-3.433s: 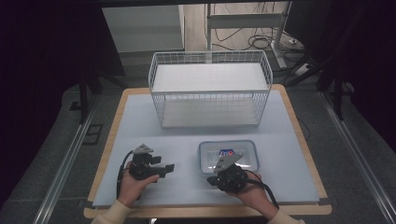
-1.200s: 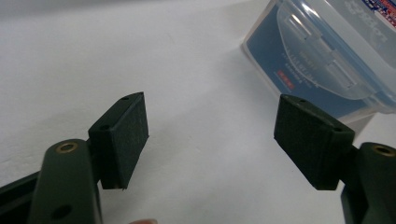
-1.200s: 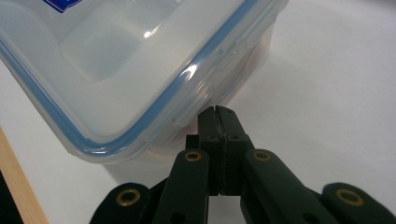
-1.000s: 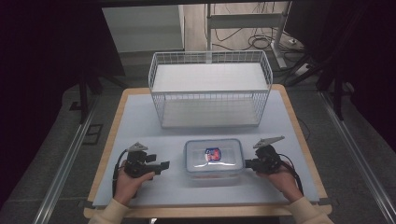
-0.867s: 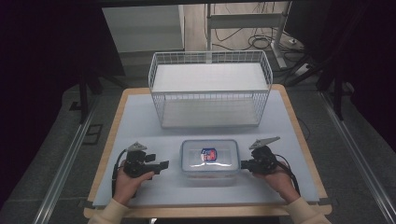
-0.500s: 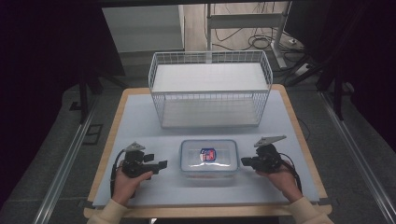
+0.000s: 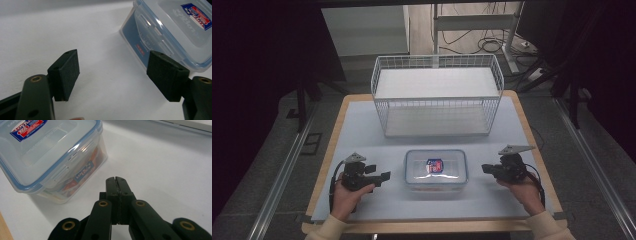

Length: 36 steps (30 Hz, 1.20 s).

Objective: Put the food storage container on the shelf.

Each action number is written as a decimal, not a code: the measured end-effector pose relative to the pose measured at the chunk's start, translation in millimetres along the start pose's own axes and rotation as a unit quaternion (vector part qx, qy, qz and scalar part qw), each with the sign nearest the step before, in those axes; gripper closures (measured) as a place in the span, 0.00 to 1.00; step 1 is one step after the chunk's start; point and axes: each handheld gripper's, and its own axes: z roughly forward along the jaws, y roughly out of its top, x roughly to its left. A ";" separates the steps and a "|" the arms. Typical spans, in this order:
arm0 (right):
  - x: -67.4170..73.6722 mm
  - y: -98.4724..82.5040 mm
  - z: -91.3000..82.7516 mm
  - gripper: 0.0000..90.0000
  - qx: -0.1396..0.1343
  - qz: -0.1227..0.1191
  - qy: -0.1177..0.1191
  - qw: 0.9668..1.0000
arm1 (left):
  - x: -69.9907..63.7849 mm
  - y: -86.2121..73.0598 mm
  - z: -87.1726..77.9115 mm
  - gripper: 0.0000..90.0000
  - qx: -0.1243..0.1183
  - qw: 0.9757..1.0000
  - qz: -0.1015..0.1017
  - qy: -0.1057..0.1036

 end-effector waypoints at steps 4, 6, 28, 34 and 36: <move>-4.6 -0.8 -2.5 0.66 -0.012 0.007 0.010 1.000 | -2.1 2.5 -0.2 0.29 -0.004 1.000 -0.001 -0.007; -5.7 -0.9 -2.6 0.56 -0.016 0.013 0.010 1.000 | -3.4 4.1 -0.2 0.28 -0.008 1.000 -0.002 -0.013; 0.6 9.6 -1.1 0.18 -0.057 0.073 0.090 0.992 | -19.8 35.9 30.1 0.16 0.024 0.992 -0.054 -0.112; 8.1 14.8 4.1 0.18 -0.049 0.059 0.089 0.993 | -25.6 39.4 49.0 0.18 0.054 0.987 -0.059 -0.136; 10.6 16.4 5.4 0.18 -0.047 0.053 0.087 0.994 | -25.5 38.7 52.1 0.19 0.058 0.986 -0.063 -0.142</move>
